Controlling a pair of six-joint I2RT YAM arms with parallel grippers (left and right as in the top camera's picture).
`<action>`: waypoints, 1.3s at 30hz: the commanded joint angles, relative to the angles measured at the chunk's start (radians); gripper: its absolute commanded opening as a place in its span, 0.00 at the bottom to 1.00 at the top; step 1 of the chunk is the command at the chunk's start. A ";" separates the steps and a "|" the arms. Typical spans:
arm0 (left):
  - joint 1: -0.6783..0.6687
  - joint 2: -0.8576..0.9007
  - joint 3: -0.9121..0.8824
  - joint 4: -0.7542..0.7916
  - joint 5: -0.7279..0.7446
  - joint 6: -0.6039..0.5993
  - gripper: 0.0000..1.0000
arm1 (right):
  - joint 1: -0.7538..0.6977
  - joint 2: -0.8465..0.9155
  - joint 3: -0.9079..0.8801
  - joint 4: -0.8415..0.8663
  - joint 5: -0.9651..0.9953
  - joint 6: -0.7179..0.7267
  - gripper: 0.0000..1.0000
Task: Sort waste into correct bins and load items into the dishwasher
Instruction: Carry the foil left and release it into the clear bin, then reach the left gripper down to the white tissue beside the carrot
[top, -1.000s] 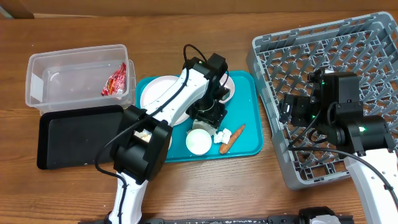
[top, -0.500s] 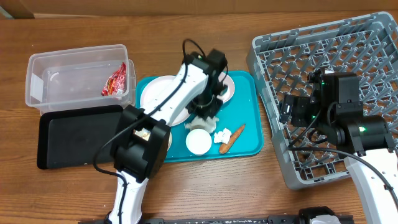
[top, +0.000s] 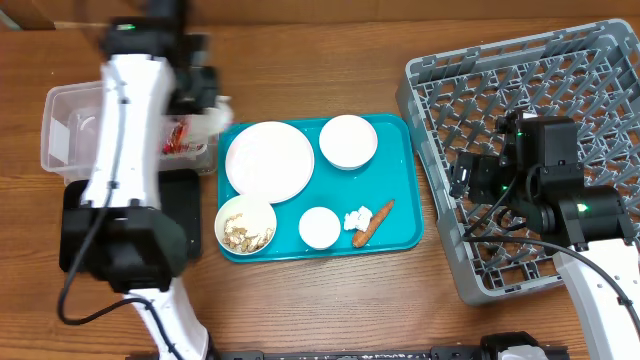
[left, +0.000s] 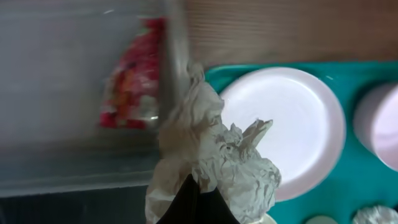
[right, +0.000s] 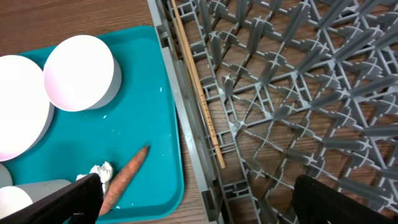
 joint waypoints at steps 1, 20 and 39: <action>0.119 -0.028 0.011 0.004 0.010 -0.089 0.04 | -0.005 -0.006 0.026 0.005 0.013 0.000 1.00; 0.219 -0.031 -0.002 0.009 -0.021 -0.088 0.59 | -0.005 -0.006 0.026 -0.010 0.013 0.000 1.00; -0.389 -0.417 -0.068 -0.149 -0.139 -0.154 0.68 | -0.005 -0.006 0.026 -0.016 0.013 0.000 1.00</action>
